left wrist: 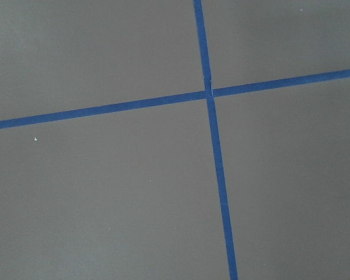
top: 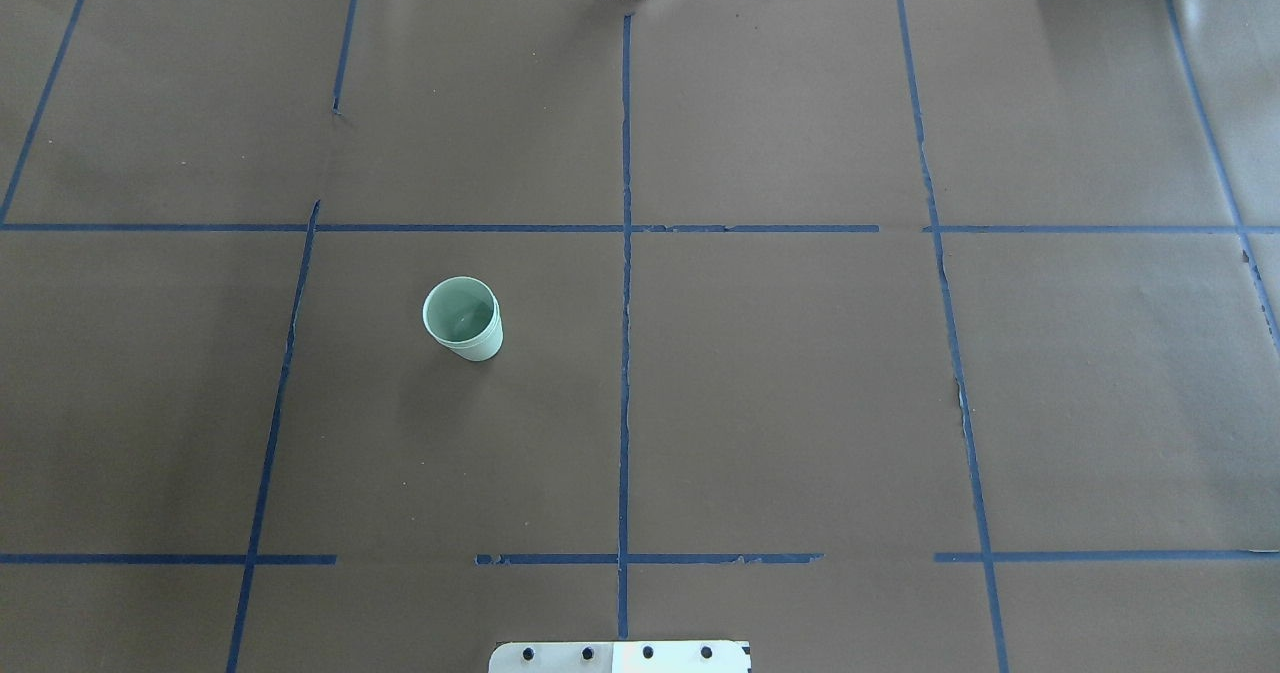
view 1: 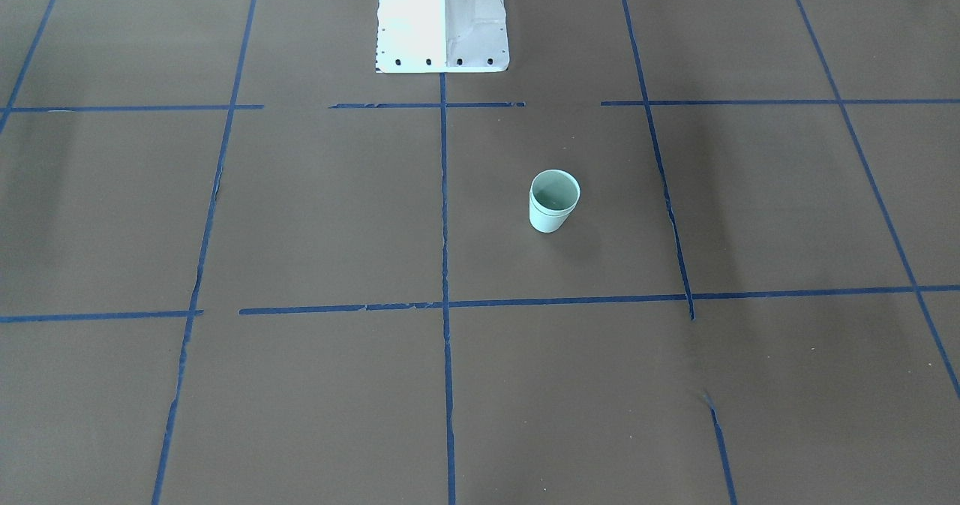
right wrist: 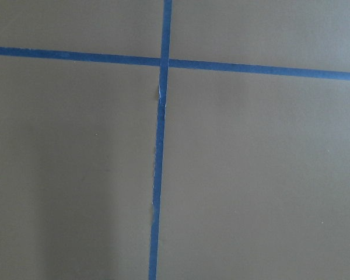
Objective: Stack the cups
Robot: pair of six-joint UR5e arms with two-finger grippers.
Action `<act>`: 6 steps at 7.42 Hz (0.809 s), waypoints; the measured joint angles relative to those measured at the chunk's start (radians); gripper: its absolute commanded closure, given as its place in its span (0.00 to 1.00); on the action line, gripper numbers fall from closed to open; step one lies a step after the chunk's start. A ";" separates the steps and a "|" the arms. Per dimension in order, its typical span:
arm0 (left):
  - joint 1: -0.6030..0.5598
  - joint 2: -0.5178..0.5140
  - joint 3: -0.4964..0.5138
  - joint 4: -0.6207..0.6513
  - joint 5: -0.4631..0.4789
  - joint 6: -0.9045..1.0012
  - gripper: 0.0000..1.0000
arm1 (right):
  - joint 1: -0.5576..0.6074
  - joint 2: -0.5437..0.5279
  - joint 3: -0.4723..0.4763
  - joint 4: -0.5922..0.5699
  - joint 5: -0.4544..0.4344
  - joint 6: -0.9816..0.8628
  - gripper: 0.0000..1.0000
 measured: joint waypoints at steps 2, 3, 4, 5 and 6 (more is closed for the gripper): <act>0.000 -0.001 -0.004 -0.003 -0.005 -0.074 0.00 | 0.000 0.000 0.000 0.000 0.000 0.000 0.00; 0.000 -0.001 -0.005 -0.004 -0.004 -0.083 0.00 | 0.000 0.000 0.000 0.000 0.000 0.000 0.00; 0.000 -0.001 -0.005 -0.005 -0.002 -0.085 0.00 | 0.000 0.000 0.000 0.000 0.000 0.000 0.00; 0.001 -0.002 -0.005 -0.005 0.000 -0.085 0.00 | 0.000 0.000 0.000 0.000 0.000 0.001 0.00; 0.001 -0.002 -0.004 -0.005 0.001 -0.085 0.00 | 0.000 0.000 0.000 0.000 0.000 0.000 0.00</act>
